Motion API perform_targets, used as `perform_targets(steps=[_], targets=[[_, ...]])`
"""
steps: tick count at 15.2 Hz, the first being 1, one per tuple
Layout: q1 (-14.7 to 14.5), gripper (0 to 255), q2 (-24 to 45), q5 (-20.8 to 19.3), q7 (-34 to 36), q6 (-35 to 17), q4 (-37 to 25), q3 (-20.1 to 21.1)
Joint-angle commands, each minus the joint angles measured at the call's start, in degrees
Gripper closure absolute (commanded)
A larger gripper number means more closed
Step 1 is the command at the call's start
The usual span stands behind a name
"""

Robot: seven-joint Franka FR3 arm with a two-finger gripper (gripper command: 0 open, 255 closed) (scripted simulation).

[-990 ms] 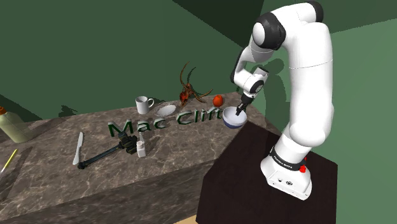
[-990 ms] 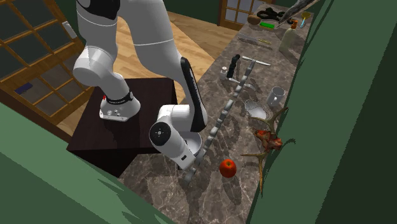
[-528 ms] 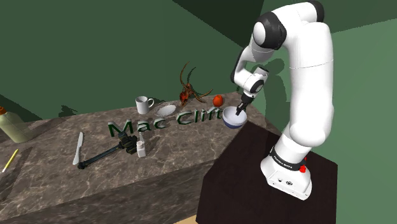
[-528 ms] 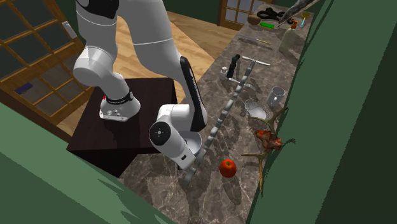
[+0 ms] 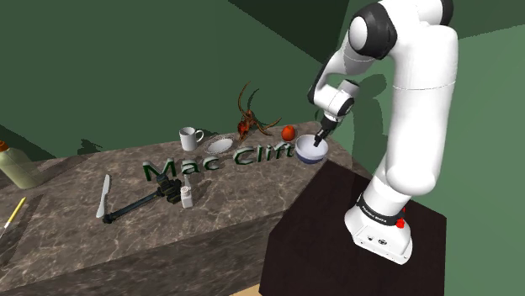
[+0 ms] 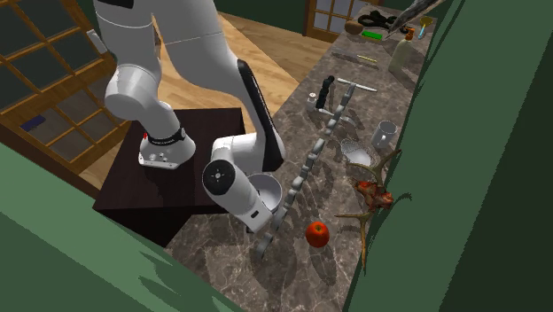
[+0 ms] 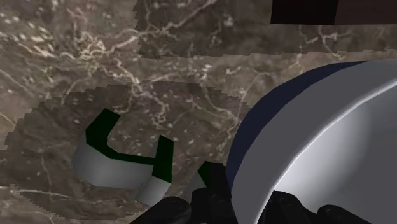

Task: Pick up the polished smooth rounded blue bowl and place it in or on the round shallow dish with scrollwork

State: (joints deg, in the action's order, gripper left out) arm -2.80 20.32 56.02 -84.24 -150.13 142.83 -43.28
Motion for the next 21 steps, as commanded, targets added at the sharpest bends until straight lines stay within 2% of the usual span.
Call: perform_targets(steps=[1, 8, 14, 15, 21], targets=[[-1.67, 255, -2.16, -3.23, 2.52, 0.12, 0.86, -2.01], [-7.52, 255, -9.92, -16.14, 12.31, 0.89, 2.92, -9.68], [-11.65, 255, -18.43, -31.38, 23.76, 1.72, 4.19, -15.80], [-11.53, 255, -18.47, -31.45, 23.81, 1.72, 4.19, -15.69], [-15.33, 255, -12.65, -24.65, 28.36, 3.16, -1.22, -9.97]])
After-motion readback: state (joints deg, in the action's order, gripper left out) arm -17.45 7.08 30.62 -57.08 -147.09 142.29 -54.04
